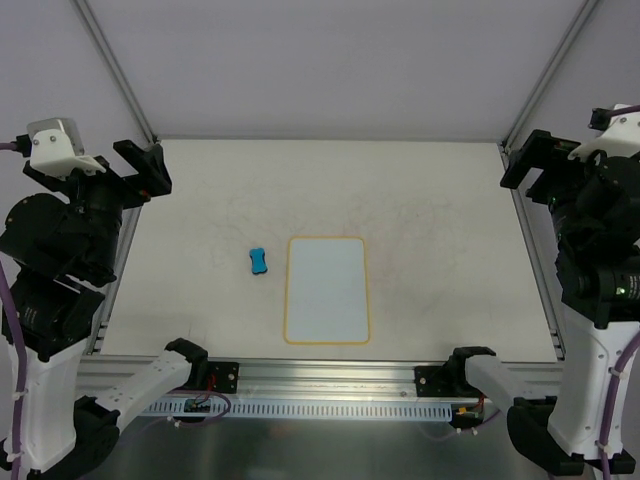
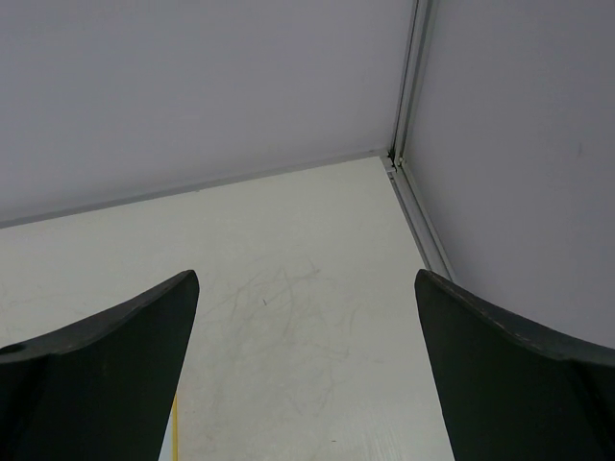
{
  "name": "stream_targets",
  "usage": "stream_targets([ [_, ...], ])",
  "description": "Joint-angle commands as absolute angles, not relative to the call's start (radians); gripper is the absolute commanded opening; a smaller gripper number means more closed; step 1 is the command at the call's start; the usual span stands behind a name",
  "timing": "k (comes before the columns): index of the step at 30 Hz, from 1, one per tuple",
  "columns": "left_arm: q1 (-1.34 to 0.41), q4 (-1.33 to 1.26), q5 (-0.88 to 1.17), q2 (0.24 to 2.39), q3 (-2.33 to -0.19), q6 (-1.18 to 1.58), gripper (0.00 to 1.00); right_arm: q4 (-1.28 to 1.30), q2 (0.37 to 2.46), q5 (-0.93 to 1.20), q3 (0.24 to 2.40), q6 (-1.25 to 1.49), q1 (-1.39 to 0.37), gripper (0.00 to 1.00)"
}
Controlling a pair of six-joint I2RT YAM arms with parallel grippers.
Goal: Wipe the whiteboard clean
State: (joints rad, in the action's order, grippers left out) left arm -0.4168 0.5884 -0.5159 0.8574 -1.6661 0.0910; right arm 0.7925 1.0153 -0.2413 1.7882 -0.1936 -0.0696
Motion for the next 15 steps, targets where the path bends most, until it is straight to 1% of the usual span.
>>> stream_targets([
  [1, -0.405, 0.592, -0.555, 0.856, -1.677, 0.051, 0.99, 0.741, 0.98, -0.255, 1.761, -0.227, -0.071, 0.99],
  [5, -0.405, 0.592, -0.538, 0.854, -1.672, 0.052, 0.99, 0.703, 0.937, -0.253, 1.721, -0.233, -0.071, 0.99],
  [15, -0.405, 0.591, -0.519, 0.876, -1.674, 0.044, 0.99, 0.68, 0.919, -0.255, 1.681, -0.242, -0.071, 0.99],
])
